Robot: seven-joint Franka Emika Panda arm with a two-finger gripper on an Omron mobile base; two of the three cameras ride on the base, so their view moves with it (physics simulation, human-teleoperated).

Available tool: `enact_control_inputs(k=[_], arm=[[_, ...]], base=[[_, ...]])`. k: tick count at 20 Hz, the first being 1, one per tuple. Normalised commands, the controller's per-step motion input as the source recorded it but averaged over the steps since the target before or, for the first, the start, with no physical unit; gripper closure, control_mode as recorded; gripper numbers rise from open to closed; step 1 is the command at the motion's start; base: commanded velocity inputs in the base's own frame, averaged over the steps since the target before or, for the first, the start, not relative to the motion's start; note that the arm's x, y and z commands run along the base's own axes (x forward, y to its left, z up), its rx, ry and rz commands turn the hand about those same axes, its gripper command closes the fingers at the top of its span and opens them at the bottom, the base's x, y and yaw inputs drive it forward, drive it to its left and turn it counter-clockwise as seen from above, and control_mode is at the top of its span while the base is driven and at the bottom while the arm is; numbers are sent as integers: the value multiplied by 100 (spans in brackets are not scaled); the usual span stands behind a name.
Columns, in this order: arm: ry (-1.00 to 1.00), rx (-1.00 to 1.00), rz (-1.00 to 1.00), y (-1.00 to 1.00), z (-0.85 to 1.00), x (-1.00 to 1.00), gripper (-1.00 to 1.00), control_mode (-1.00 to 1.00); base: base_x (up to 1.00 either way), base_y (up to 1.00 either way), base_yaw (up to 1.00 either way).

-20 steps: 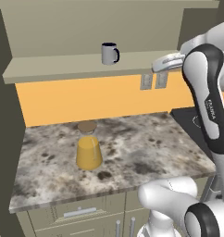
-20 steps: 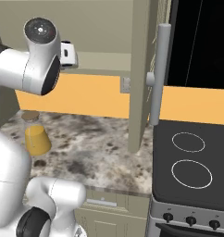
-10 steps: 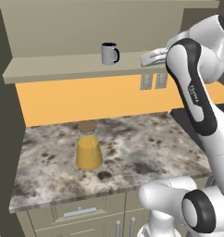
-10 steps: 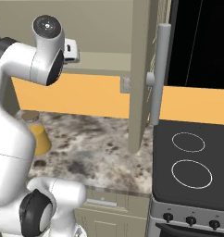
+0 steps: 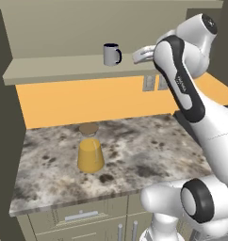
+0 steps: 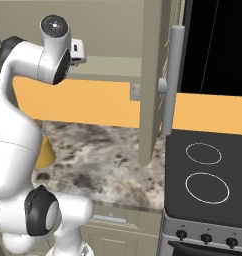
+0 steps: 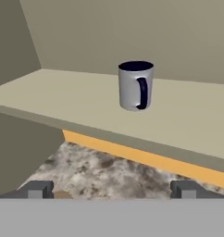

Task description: There is a tray on the dining counter. Grab the cup, mug, and pitcher and place them on the tray. The pitcher may be placed next to the tray if it cannot fit the tray.

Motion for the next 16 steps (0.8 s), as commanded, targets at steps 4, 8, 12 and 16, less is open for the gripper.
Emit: enact_control_inputs(k=[4, 8, 12, 16], arm=[[0, 0, 1, 13, 0, 45, -100, -100], [0, 0, 1, 14, 0, 45, -100, -100], [0, 0, 1, 16, 0, 41, -100, -100], [0, 0, 1, 14, 0, 40, -100, -100]], base=[[0, 0, 0], [0, 0, 0], [0, 0, 0], [0, 0, 0]])
